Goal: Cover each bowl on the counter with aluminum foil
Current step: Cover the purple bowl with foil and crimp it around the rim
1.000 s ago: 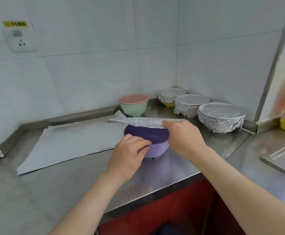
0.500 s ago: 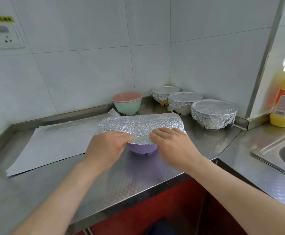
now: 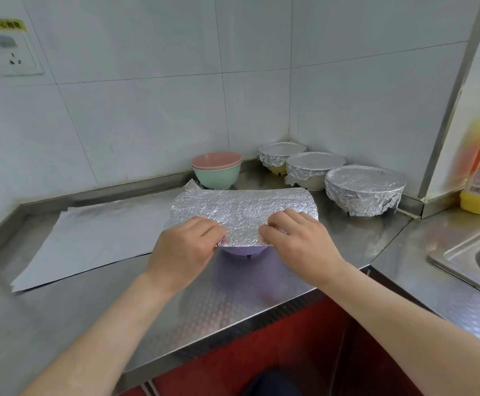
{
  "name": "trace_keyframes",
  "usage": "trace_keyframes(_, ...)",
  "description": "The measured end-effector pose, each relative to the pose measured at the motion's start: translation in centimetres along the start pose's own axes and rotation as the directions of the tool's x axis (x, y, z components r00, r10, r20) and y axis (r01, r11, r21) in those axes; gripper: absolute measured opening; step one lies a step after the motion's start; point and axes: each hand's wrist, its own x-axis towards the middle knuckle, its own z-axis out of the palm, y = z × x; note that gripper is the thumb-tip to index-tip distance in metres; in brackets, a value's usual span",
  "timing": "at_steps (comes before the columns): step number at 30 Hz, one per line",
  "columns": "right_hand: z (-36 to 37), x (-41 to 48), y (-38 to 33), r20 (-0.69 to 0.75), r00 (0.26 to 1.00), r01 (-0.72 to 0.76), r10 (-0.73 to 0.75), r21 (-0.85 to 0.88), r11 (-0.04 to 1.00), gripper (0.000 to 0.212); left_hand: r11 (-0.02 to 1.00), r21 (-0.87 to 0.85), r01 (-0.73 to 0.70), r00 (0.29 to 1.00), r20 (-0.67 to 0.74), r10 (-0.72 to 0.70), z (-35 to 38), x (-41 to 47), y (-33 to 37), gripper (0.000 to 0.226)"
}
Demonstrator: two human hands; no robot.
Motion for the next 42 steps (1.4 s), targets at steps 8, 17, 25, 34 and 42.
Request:
trace_keyframes(8, 0.2, -0.1, 0.2, 0.033, 0.999, 0.027, -0.027, -0.002, 1.0, 0.018, 0.888, -0.338, 0.313, 0.933, 0.283, -0.221, -1.7, 1.6, 1.0, 0.04)
trace_keyframes(17, 0.0, -0.1, 0.1, 0.001, 0.998, 0.067, -0.067, -0.008, 0.998, 0.023, 0.761, -0.488, 0.428, 0.901, 0.296, -0.317, -0.2, 3.1, 1.1, 0.003)
trace_keyframes(25, -2.1, 0.3, -0.5, 0.23, 0.972, -0.084, 0.045, 0.163, 0.983, 0.047, 0.818, -0.491, 0.299, 0.951, 0.222, -0.215, 0.2, 2.8, 0.6, 0.017)
trace_keyframes(34, -2.0, 4.0, -0.7, 0.483, 0.861, -0.309, 0.161, 0.244, 0.919, 0.021, 0.881, -0.433, 0.19, 0.974, 0.198, -0.113, 0.6, 2.8, 0.2, 0.018)
trace_keyframes(42, -1.2, 4.6, -0.9, 0.468, 0.872, -0.245, 0.146, 0.157, 0.957, 0.015, 0.971, -0.239, 0.015, 0.994, 0.106, 0.011, 2.1, 2.9, 0.4, 0.012)
